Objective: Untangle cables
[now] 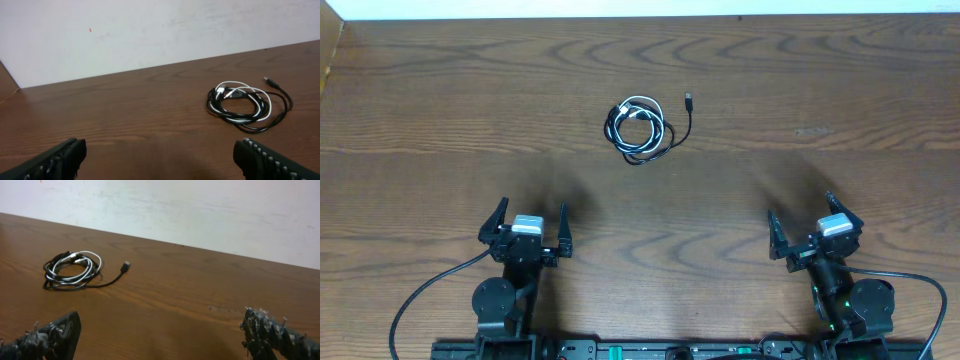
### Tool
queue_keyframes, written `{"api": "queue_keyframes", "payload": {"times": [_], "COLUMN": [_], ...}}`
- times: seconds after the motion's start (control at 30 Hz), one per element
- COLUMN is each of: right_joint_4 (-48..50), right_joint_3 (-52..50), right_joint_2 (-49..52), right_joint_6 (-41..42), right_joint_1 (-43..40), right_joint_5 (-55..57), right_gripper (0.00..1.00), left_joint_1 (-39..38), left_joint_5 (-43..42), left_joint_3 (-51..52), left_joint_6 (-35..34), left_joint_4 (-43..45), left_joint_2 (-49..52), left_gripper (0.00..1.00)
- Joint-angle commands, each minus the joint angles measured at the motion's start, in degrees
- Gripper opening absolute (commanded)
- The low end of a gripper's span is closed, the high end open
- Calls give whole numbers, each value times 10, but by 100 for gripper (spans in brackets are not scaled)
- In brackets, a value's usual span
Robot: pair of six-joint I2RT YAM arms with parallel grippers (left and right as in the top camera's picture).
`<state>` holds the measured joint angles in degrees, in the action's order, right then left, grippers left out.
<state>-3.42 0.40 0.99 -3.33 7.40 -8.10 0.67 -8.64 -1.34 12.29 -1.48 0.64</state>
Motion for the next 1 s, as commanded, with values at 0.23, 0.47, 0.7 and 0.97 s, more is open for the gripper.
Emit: {"api": "queue_keyframes", "payload": {"times": [0.23, 0.47, 0.7, 0.97], "right_joint_4": [-2, -2, -2, 2], "right_joint_3": [-1, -1, -1, 0], "right_joint_2": [-2, -2, -2, -2], "right_joint_6": [7, 7, 7, 7], "right_joint_1": [2, 2, 2, 2], "right_joint_5": [0, 0, 0, 21], "right_gripper": [99, 99, 99, 99], "left_joint_1": [2, 2, 2, 2], "left_joint_5": [3, 3, 3, 3], "left_joint_3": [11, 11, 11, 11], "left_joint_6": [7, 7, 7, 7], "left_joint_4": [-19, -19, -19, -19], "left_joint_2": [0, 0, 0, 0], "left_gripper": [99, 99, 99, 99]}}
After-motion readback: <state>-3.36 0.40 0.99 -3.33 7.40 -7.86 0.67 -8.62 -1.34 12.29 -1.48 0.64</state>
